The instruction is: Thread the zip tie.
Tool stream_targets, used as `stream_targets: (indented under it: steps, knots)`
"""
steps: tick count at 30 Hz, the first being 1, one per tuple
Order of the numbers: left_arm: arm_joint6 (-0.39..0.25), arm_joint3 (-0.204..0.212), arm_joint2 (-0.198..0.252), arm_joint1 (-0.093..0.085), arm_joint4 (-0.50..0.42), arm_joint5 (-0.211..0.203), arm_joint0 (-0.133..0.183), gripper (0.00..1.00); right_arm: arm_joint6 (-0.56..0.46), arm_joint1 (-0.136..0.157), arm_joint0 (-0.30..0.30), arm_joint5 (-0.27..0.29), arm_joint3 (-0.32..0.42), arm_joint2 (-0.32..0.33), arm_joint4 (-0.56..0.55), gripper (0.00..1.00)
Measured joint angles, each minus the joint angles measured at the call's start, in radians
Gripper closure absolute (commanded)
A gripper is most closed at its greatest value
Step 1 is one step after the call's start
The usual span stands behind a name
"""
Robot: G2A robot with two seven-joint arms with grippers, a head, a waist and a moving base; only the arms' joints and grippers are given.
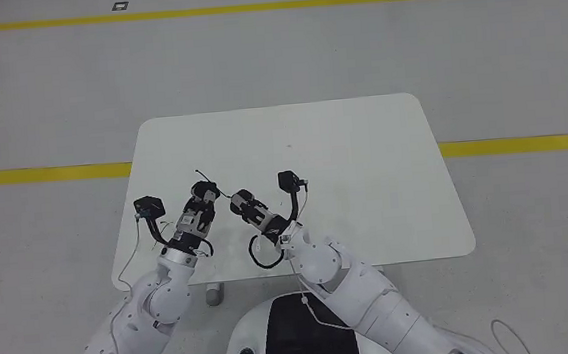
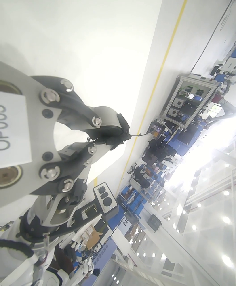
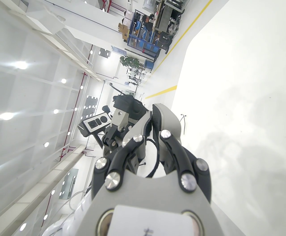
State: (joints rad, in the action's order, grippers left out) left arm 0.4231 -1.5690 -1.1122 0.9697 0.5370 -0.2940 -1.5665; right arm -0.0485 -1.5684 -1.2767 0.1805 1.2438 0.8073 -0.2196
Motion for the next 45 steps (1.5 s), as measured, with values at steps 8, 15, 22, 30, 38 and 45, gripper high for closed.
stream_targets:
  steps: [8, 15, 22, 30, 38, 45]
  knots:
    - [-0.002, 0.0, -0.001, 0.0, 0.001, -0.001, 0.0, 1.0, 0.001, -0.003, -0.002, -0.001, -0.002, 0.003, -0.004, 1.0]
    - [-0.002, 0.0, -0.001, 0.0, 0.001, 0.0, 0.0, 1.0, 0.0, -0.006, -0.002, 0.0, -0.004, 0.004, -0.006, 1.0]
    - [-0.002, 0.0, -0.001, 0.0, 0.001, 0.0, 0.0, 1.0, 0.001, -0.01, 0.001, 0.001, -0.01, 0.005, -0.006, 1.0]
    - [-0.002, 0.0, -0.001, 0.0, 0.001, 0.0, 0.0, 1.0, 0.004, -0.013, 0.0, 0.003, -0.011, 0.007, -0.01, 1.0]
    - [-0.002, 0.0, -0.001, 0.0, 0.001, 0.0, 0.0, 1.0, 0.002, -0.015, -0.003, 0.007, -0.01, 0.011, -0.012, 1.0]
    - [-0.002, 0.0, -0.001, 0.0, 0.001, 0.0, 0.0, 1.0, -0.006, -0.017, -0.003, 0.007, -0.008, 0.01, -0.013, 1.0]
